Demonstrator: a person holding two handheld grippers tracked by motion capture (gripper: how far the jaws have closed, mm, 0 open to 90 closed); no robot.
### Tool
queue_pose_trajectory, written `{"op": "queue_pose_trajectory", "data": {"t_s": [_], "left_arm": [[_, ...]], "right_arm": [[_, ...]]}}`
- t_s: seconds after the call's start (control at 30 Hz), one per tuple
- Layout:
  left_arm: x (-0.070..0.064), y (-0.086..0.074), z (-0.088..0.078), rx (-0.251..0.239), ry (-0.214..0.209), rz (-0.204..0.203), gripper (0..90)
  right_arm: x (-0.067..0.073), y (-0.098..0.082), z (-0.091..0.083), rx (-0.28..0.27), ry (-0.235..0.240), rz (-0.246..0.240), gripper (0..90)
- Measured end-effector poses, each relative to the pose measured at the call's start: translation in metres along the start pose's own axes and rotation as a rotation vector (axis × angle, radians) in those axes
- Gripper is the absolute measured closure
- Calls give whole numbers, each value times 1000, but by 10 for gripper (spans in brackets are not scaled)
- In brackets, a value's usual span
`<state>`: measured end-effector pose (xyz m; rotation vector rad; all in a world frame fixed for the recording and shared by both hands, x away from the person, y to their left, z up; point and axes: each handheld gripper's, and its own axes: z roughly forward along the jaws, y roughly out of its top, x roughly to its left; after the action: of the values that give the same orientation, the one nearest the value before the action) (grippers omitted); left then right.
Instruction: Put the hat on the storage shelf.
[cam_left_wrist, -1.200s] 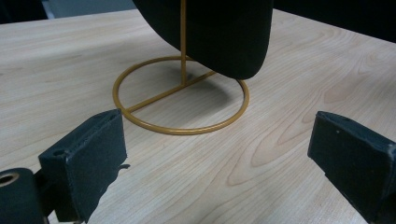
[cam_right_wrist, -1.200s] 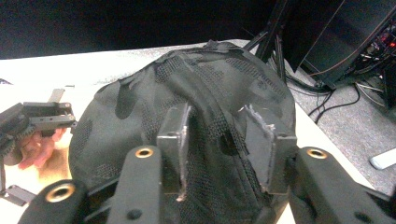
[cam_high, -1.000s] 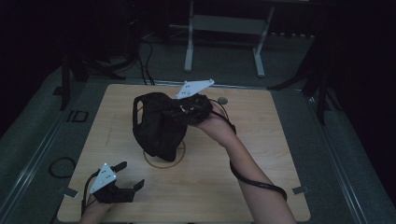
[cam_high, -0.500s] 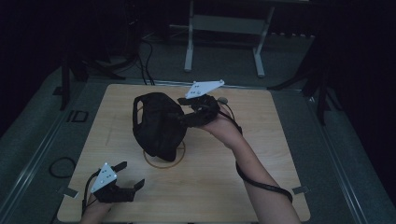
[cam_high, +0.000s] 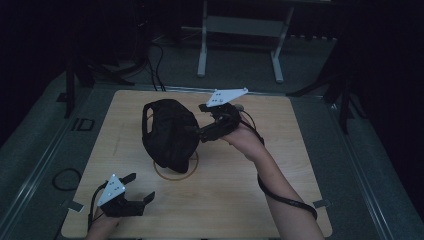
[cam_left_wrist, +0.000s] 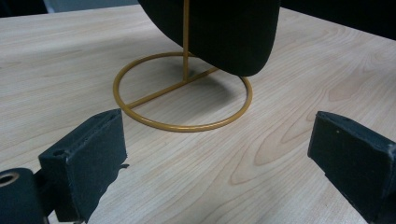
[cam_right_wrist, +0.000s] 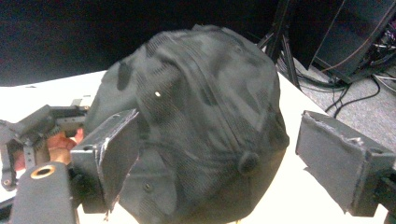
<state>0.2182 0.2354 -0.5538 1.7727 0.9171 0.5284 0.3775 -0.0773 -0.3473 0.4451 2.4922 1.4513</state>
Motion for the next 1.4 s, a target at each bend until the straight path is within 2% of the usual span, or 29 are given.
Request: {"op": "queue_pose_trajectory", "data": {"t_s": [0.17, 0.63, 0.9, 1.13, 1.4], "left_arm": [[0, 0, 0, 0, 0, -1, 47], [0, 0, -1, 0, 1, 1, 47], [0, 0, -2, -5, 4, 1, 47], [0, 0, -2, -2, -2, 7, 47], [0, 0, -3, -7, 5, 8, 47]], "right_arm": [[-3, -7, -4, 20, -18, -4, 136], [-11, -35, -17, 13, -76, -4, 138], [-12, -56, -18, 22, -75, 19, 138], [-11, -73, -15, 44, -73, 21, 138], [-7, -98, -7, 55, -57, 45, 138]]}}
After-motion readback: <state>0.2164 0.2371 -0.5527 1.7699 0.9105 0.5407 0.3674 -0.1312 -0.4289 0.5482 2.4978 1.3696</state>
